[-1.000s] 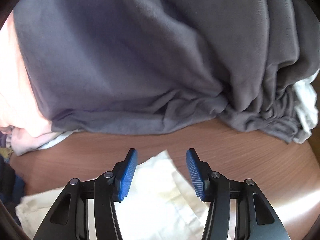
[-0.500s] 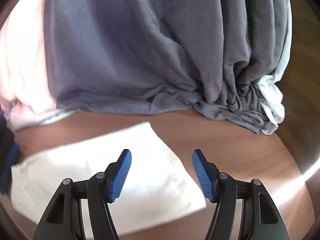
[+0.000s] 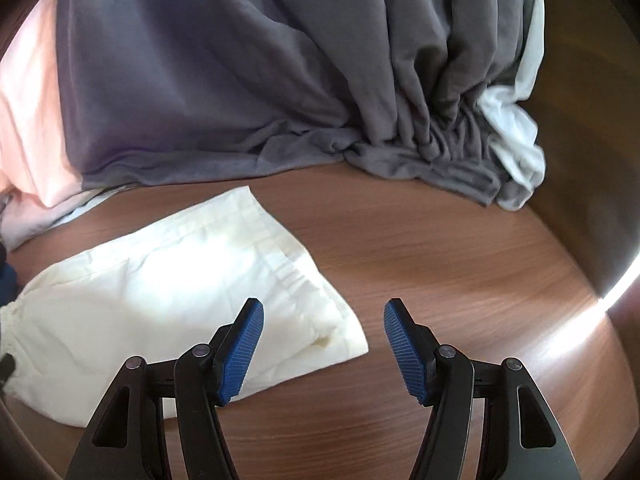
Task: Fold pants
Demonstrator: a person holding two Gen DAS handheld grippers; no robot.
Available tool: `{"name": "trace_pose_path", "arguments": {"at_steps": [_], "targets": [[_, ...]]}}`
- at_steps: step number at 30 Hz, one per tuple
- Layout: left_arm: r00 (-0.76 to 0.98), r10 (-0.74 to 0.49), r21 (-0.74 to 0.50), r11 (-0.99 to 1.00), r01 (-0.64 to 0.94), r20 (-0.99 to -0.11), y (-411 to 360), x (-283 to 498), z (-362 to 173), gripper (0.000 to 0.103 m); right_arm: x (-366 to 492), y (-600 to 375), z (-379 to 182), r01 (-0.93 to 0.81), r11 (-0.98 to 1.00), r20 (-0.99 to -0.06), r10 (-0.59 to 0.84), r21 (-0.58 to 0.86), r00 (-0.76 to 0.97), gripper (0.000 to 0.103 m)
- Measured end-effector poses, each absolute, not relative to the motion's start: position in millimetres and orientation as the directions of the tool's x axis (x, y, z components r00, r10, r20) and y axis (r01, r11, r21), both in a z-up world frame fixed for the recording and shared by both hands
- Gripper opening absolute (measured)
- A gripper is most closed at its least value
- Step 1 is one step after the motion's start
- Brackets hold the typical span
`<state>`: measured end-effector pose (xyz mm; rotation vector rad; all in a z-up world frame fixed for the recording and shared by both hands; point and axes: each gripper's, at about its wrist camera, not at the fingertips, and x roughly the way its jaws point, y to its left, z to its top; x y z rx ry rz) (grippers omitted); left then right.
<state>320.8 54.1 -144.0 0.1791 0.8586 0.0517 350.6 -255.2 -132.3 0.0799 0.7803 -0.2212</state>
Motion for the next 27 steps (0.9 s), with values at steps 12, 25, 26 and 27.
{"name": "trace_pose_path", "arguments": {"at_steps": [12, 25, 26, 27], "targets": [[0.58, 0.141, 0.212, 0.976, 0.056, -0.803, 34, 340, -177, 0.081, 368, -271, -163, 0.233, 0.949, -0.783, 0.023, 0.212, 0.621, 0.014], [0.54, 0.164, 0.229, 0.972, 0.056, -0.826, 23, 347, -179, 0.09, 351, -275, -155, 0.29, 0.956, -0.769, -0.222, -0.05, 0.599, 0.01], [0.536, 0.161, 0.227, 0.972, 0.058, -0.829, 24, 347, -179, 0.09, 352, -279, -158, 0.309, 0.949, -0.781, -0.236, -0.058, 0.579, 0.01], [0.534, 0.162, 0.228, 0.972, 0.06, -0.83, 23, 348, -178, 0.09, 351, -284, -160, 0.344, 0.935, -0.78, -0.278, -0.086, 0.56, 0.01]]}}
